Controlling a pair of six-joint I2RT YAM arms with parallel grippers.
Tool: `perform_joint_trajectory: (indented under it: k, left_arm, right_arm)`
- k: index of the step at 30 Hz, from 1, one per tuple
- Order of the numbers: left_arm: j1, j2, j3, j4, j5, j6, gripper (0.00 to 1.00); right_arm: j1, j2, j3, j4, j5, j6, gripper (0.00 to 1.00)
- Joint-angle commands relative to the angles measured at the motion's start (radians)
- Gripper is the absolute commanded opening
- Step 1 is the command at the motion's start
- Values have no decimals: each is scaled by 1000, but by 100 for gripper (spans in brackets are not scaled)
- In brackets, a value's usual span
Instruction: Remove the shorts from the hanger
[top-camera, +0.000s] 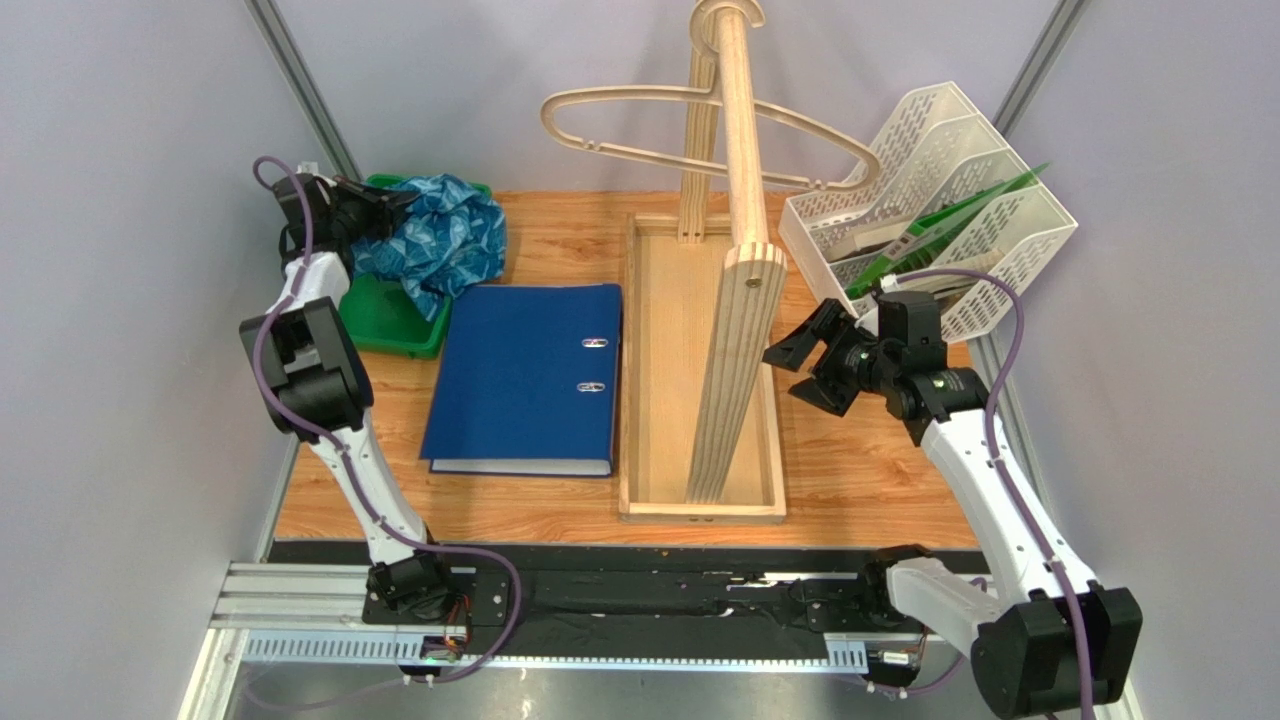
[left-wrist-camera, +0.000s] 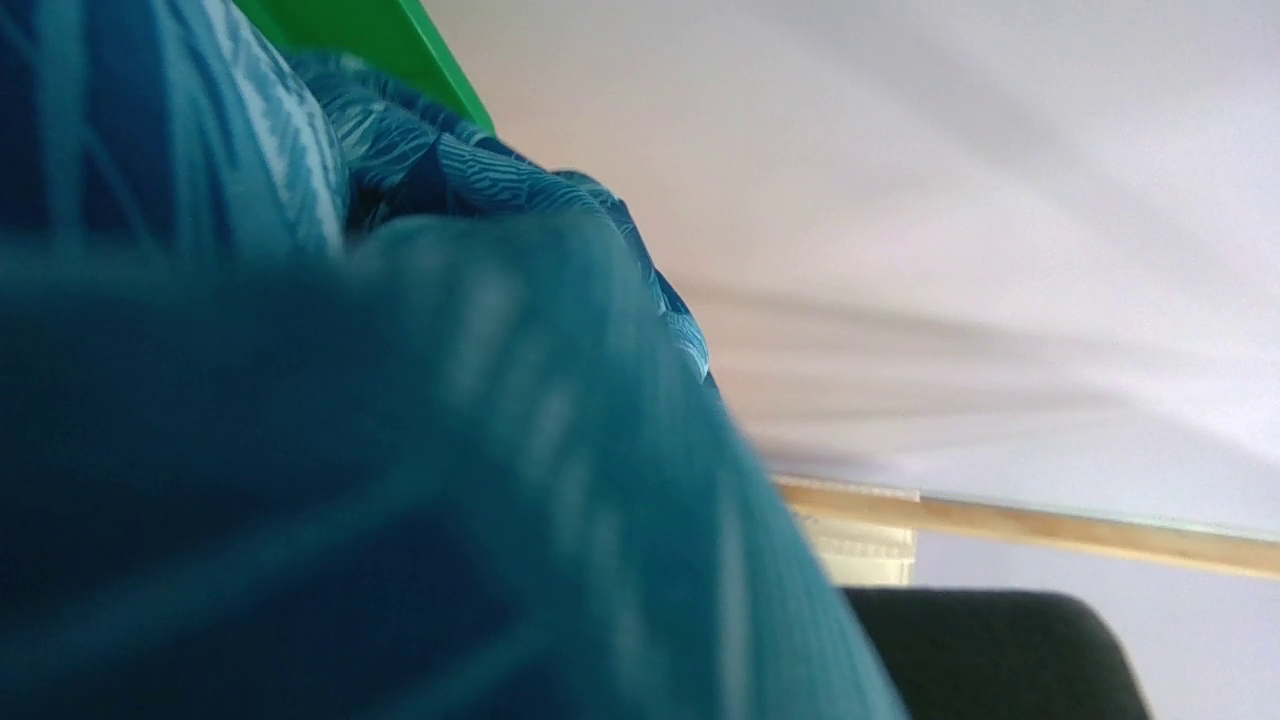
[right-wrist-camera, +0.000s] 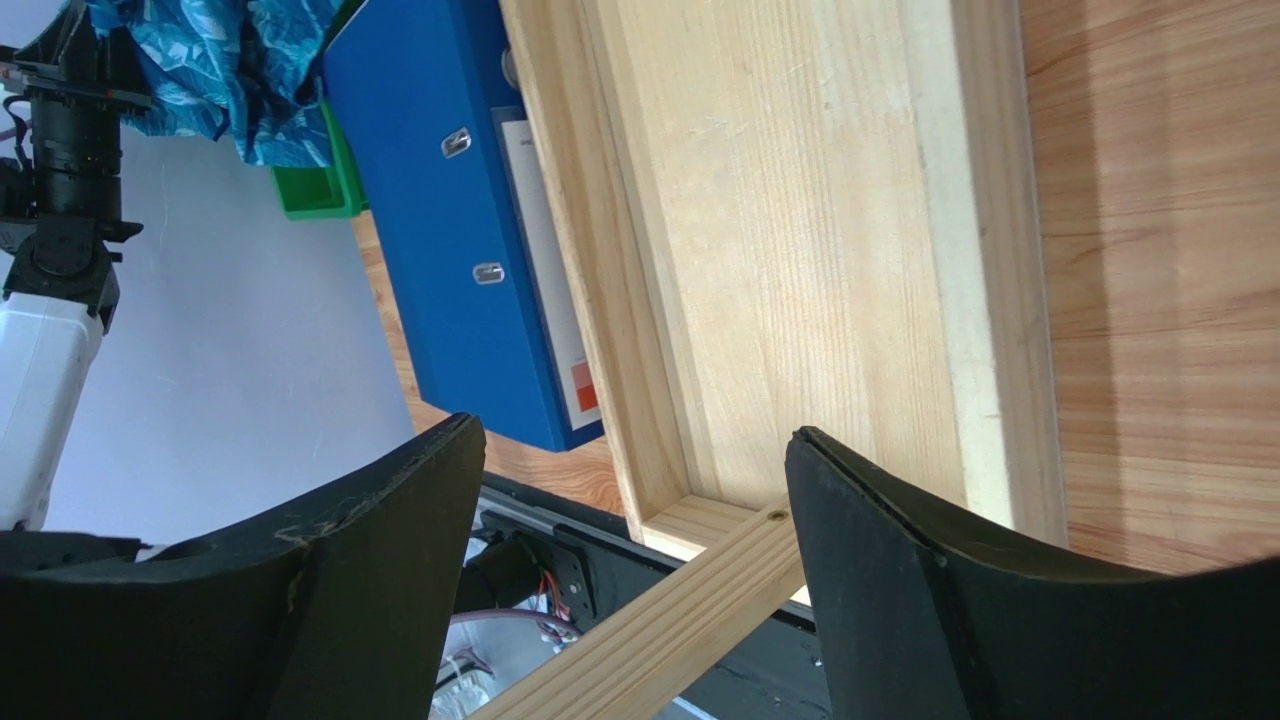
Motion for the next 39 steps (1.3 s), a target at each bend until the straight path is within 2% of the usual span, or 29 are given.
perform_joint_trajectory:
  k: [1, 6, 11, 15, 20, 22, 26, 28, 33, 37, 39]
  left_arm:
    - [28, 43, 166, 18, -2, 81, 0]
    - [48, -39, 114, -197, -220, 263, 0]
    - [60, -200, -97, -117, -410, 259, 0]
    - [60, -242, -113, -192, -466, 290, 0]
    - [60, -322, -176, -179, -532, 329, 0]
    - [59, -302, -159, -179, -494, 334, 0]
    - [45, -141, -58, -183, -244, 256, 0]
    - [5, -100, -41, -136, -182, 230, 0]
    - [-81, -40, 17, -157, -162, 219, 0]
    - [-62, 5, -27, -82, -158, 90, 0]
    - [-39, 28, -13, -97, -142, 83, 0]
  right_arm:
    - [-54, 29, 18, 77, -91, -50, 78]
    - [-84, 60, 24, 88, -114, -76, 78]
    - [-90, 62, 19, 91, -127, -85, 78]
    - [-102, 42, 4, 85, -134, -93, 78]
    - [-119, 23, -5, 77, -142, -97, 78]
    - [-122, 25, -5, 77, -150, -94, 78]
    - [-120, 31, -10, 84, -151, -90, 78]
    - [-122, 34, -7, 87, -154, -84, 78]
    - [-122, 25, -8, 85, -160, -76, 77]
    - [-124, 12, -11, 79, -159, -80, 77]
    - [-122, 6, -13, 68, -160, -84, 77]
